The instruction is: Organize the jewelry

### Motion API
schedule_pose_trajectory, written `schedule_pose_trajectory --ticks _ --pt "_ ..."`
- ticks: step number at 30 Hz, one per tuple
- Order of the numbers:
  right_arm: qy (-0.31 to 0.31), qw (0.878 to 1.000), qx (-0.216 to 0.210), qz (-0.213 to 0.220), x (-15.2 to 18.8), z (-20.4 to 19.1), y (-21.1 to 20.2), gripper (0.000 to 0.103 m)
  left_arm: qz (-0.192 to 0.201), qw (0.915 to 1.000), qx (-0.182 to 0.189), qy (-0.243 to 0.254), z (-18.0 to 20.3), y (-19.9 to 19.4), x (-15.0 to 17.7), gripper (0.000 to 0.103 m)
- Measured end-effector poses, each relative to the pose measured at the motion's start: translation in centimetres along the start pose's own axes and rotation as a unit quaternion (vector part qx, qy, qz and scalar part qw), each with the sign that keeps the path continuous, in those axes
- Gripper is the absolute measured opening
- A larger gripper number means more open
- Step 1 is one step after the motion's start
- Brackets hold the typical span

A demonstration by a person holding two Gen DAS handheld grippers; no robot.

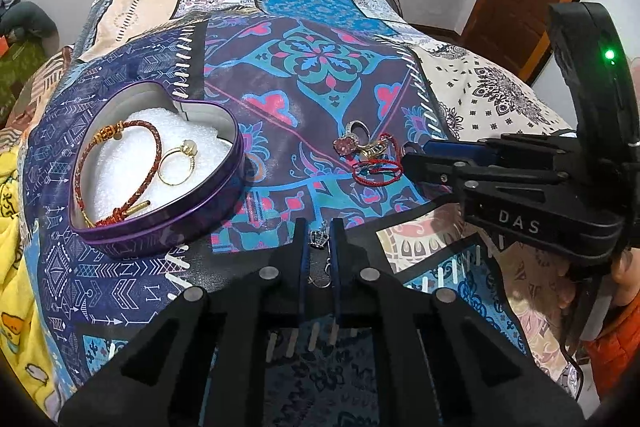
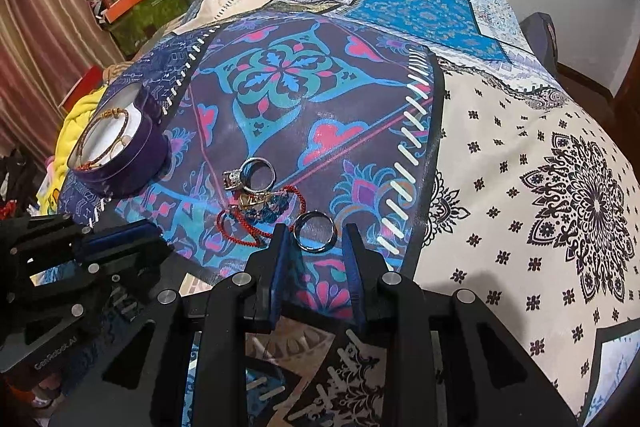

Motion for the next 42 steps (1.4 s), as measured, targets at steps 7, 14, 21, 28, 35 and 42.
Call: schedule_pose_trajectory --ticks 7,14,21,28,35,42 --pt "-0.008 1.000 0.016 0.007 -0.3 0.0 -0.1 0.019 0.000 1.0000 0.002 -0.005 0.0 -0.4 0.0 0.008" --pt "0.000 0.999 0.025 0.033 -0.8 0.2 -2.2 0.019 0.019 0.9997 -0.006 -0.014 -0.7 -2.1 -0.9 0.008" --pt "0.007 0.997 0.016 0.071 -2.2 -0.7 -5.4 0.019 0.053 0.9984 -0.013 -0.017 -1.3 -5.0 -2.5 0.008" --pt "0.002 0.993 -0.001 0.118 -4.2 -2.7 -9.0 0.019 0.100 0.9944 -0.019 -0.025 -2.1 -8.9 -4.3 0.008" --pt "-0.008 0.987 -0.020 0.159 -5.9 -5.1 -11.6 0.019 0.141 0.9891 -0.034 -0.024 -3.3 -12.3 -5.8 0.008" --pt "-0.022 0.984 -0.039 0.174 -7.1 -7.6 -12.1 0.019 0.164 0.9850 -0.042 -0.034 -5.1 -14.1 -6.0 0.008"
Point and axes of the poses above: each gripper's, at about its wrist camera, not at the fingertips, and y roughly the way its jaws point, z to its right, x to its underside, the point moved 7 cm from there along y, roughly the way its jaws point, and after that the axes turned 3 degrees about x, right-handed, at the moved point
